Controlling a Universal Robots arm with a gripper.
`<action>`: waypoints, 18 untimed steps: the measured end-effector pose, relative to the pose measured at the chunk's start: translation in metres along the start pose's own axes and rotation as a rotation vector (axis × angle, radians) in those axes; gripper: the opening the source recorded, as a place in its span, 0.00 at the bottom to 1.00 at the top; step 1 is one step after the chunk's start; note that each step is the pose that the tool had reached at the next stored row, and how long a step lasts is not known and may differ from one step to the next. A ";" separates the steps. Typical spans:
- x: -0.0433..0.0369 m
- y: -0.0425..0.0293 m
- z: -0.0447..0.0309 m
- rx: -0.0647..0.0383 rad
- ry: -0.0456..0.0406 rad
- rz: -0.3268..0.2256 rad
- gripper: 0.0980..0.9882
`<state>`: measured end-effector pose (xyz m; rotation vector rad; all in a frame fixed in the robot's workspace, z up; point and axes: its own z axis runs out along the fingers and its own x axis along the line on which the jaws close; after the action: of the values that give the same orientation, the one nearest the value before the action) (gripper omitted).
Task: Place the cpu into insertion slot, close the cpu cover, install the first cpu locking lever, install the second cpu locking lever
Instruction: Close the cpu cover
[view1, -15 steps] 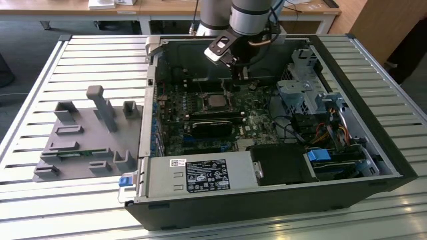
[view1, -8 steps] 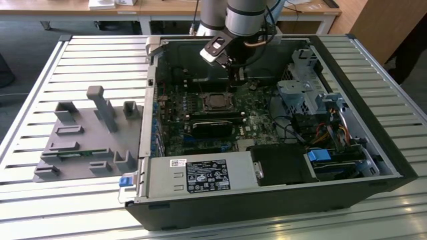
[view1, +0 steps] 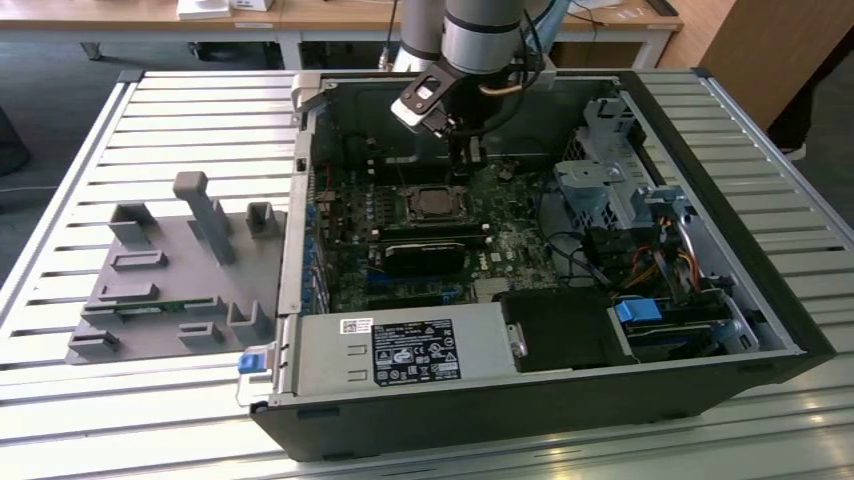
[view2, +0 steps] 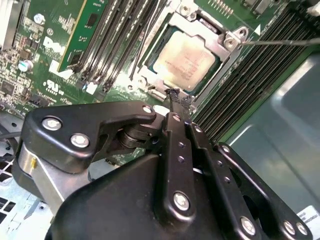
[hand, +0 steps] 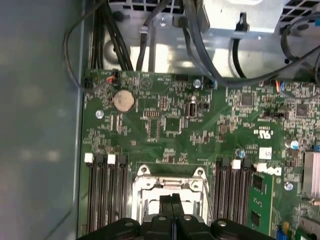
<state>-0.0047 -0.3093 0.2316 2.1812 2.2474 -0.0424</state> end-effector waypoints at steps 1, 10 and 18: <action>0.0000 -0.0018 0.0001 0.000 -0.0001 0.000 0.01; 0.0005 -0.0161 0.0004 0.000 0.0000 0.000 0.01; 0.0007 -0.0228 0.0005 0.000 0.0000 0.000 0.01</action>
<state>-0.0275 -0.3093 0.2314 2.1811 2.2475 -0.0424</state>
